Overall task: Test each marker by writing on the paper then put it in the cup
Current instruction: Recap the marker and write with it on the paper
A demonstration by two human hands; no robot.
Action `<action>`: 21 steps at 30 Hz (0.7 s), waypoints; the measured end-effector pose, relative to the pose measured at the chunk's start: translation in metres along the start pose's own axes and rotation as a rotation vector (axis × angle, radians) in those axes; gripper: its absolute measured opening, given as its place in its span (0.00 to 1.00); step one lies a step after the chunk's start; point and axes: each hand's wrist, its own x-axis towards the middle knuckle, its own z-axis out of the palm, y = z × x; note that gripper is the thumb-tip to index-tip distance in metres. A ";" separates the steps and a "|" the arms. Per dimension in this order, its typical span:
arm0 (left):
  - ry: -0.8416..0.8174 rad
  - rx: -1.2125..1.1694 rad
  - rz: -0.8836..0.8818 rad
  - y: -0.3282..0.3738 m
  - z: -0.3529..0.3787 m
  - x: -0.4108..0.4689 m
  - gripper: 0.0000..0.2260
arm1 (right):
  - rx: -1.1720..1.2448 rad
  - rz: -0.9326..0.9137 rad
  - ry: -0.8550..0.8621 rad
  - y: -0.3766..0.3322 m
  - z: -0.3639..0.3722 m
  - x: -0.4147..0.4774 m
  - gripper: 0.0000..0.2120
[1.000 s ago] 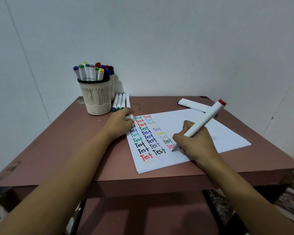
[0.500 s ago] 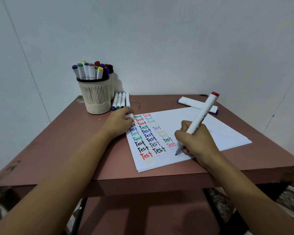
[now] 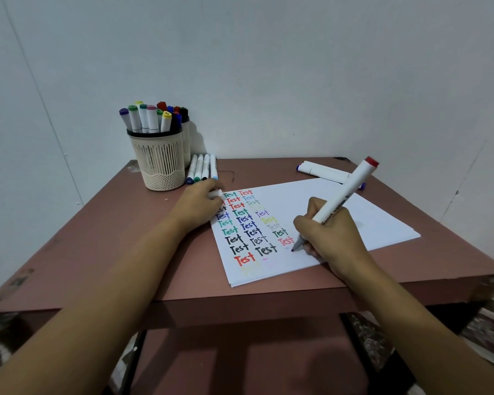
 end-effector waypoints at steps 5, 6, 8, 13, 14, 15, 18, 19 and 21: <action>0.008 -0.004 0.002 0.001 0.000 -0.001 0.14 | -0.010 -0.012 0.058 -0.001 0.001 0.001 0.20; 0.011 -0.004 0.004 0.001 0.000 -0.001 0.14 | -0.010 -0.017 0.062 -0.001 0.001 0.001 0.19; 0.017 -0.001 0.008 0.002 0.000 -0.001 0.14 | -0.021 -0.020 0.050 0.000 0.001 0.000 0.20; 0.011 0.000 0.007 0.002 0.000 -0.001 0.14 | -0.036 -0.017 0.036 0.000 0.000 0.001 0.19; 0.010 -0.004 0.006 0.002 0.000 -0.001 0.14 | -0.044 -0.021 0.037 0.000 0.000 0.001 0.19; 0.009 -0.007 0.004 0.002 0.000 -0.001 0.14 | -0.047 -0.023 0.034 0.000 0.000 0.001 0.19; 0.007 -0.010 0.003 0.001 0.000 0.000 0.14 | -0.035 -0.013 0.033 0.000 0.000 0.000 0.20; 0.006 -0.010 0.004 0.000 0.000 0.000 0.13 | -0.024 -0.012 0.056 0.000 0.000 0.000 0.20; 0.004 -0.010 0.006 0.001 0.000 0.000 0.13 | -0.011 -0.015 0.102 0.002 -0.002 0.001 0.20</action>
